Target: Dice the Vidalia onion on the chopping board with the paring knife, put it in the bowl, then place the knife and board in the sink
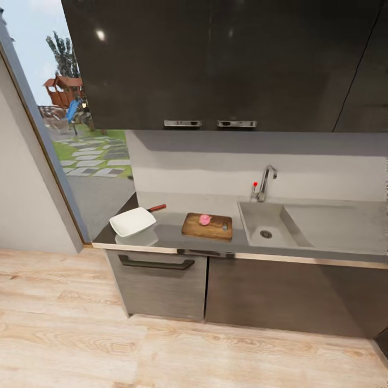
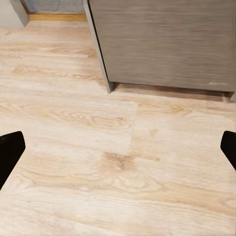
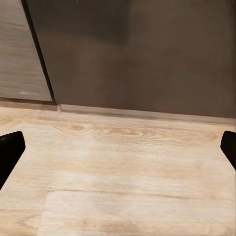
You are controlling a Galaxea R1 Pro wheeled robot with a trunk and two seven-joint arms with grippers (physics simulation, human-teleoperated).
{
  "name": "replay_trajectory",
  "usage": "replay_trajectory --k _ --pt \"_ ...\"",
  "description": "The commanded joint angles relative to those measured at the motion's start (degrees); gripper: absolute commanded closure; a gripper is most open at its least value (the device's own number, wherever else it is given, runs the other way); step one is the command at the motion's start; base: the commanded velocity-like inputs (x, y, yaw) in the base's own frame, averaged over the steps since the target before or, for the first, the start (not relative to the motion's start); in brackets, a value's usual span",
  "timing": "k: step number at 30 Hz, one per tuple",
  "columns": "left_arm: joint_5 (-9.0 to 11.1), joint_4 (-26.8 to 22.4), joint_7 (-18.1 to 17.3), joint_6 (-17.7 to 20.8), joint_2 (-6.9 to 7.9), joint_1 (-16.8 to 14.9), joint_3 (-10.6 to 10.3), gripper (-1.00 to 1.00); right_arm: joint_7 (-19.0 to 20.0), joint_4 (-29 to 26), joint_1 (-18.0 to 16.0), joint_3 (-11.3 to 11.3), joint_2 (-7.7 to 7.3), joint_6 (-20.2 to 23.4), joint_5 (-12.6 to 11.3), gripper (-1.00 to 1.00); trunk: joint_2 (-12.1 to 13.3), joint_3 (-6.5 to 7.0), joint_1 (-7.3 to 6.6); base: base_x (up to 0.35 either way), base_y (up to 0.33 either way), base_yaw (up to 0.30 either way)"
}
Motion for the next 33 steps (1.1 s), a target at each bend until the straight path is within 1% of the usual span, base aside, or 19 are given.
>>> replay_trajectory --k 1,14,33 --pt "0.3 -0.1 0.4 -0.1 0.09 0.0 -0.3 -1.00 -0.3 0.0 0.0 -0.3 0.04 -0.1 0.6 -1.00 -0.1 -0.02 0.04 0.000 0.000 -0.105" --pt "0.3 -0.1 0.4 -0.1 0.09 0.0 -0.3 -1.00 -0.3 0.0 0.0 -0.3 0.04 -0.1 0.6 -1.00 -0.1 1.14 0.04 0.000 0.000 -0.087" --pt "0.3 -0.1 0.4 -0.2 0.10 0.0 -0.3 -1.00 -0.3 0.1 0.0 -0.3 0.13 -0.1 0.6 -1.00 -0.1 2.88 0.04 0.000 0.000 -0.004"
